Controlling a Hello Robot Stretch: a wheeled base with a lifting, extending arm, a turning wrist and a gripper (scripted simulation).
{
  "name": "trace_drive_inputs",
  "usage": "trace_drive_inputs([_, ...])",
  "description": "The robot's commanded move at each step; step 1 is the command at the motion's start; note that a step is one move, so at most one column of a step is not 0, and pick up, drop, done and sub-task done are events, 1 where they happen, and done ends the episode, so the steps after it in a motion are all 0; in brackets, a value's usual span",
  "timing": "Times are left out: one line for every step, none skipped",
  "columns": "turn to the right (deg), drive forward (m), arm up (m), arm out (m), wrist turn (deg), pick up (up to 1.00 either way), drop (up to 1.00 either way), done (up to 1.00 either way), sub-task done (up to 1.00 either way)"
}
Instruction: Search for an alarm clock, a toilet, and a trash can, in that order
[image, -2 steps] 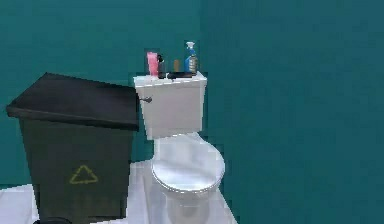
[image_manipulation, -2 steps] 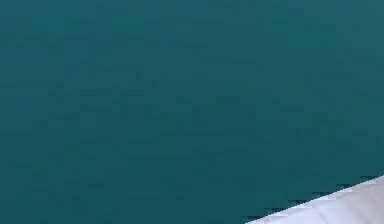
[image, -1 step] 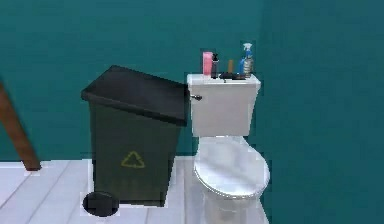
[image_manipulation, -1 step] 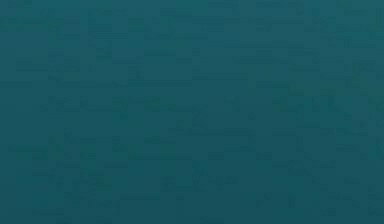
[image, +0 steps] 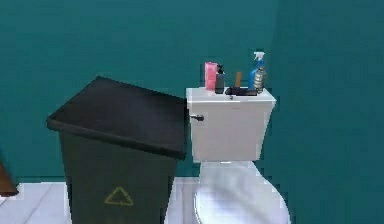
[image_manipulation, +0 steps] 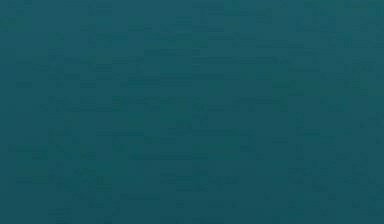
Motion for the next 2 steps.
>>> trace_drive_inputs([-24.0, 0.0, 0.0, 0.0, 0.0, 0.0, 0.0, 0.0, 0.0])
trace_drive_inputs([0.0, 0.0, 0.0, 0.0, 0.0, 0.0, 0.0, 1.0, 0.0])
